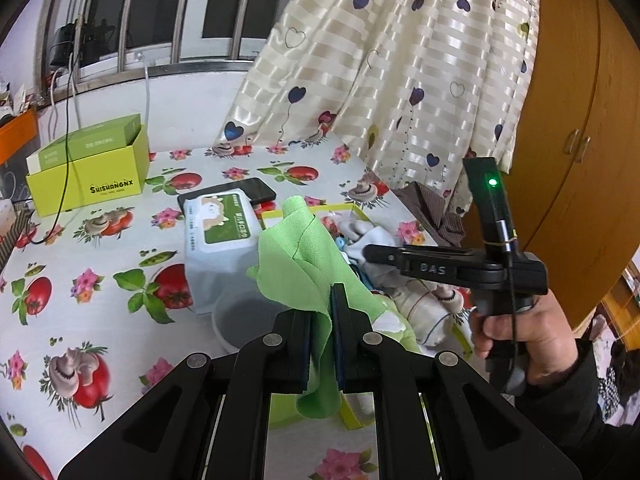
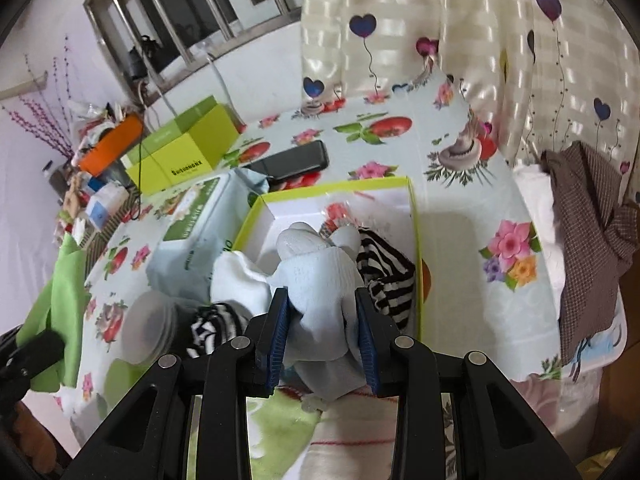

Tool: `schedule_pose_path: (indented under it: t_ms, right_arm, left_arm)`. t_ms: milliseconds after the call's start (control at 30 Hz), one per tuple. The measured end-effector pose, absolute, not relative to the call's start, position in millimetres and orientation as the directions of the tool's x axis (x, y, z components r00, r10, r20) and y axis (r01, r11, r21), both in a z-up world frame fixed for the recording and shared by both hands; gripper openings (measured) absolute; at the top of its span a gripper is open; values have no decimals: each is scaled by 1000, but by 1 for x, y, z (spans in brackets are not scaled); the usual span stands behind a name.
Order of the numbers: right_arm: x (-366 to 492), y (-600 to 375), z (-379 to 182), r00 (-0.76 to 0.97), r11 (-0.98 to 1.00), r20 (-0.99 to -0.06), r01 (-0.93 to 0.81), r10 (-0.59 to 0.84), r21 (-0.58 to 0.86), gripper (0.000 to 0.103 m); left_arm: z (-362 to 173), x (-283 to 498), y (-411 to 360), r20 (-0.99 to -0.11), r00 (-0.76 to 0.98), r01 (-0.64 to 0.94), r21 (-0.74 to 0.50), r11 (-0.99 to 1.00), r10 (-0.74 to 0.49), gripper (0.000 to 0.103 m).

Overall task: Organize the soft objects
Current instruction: 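Carry the green cloth and white glove over the white tray with both grippers, then lower the white glove into the tray and open the right gripper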

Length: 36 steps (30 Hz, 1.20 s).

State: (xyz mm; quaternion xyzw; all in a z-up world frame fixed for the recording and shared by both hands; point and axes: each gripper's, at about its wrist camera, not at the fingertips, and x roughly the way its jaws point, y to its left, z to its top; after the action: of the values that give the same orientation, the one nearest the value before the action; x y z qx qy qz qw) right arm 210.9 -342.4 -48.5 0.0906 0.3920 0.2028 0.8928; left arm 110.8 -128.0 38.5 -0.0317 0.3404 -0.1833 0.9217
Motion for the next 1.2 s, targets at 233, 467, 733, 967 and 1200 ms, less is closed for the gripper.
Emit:
schedule_pose_path:
  t_ms: [233,467,733,967,1200]
  right_arm:
    - [220,-336,-63,596,903,-678,-302,429,306,31]
    - [214,-340,-53,604,889,-652,-321,458,326,41]
    - [196,-343,-36,636,887,-618,-349,461,303,47]
    - [175,-356,-25,668,882,-576,-344,471,322,47]
    - [157,-365,-26,675,874,-558,-341,483,345,47]
  left_arm:
    - [31,117,-145,-637,676,337,-182,924,-372,9]
    - [27,121,-155,-651,661,345,-176,922,-372,9]
    - [19,126,-165,-677,635,355,-173,919,-373,9]
    - [15,121,-178,-689,606,389,-178,904,-397,9]
    - [6,119,-196,-714,562,429,-179,885,-417,9]
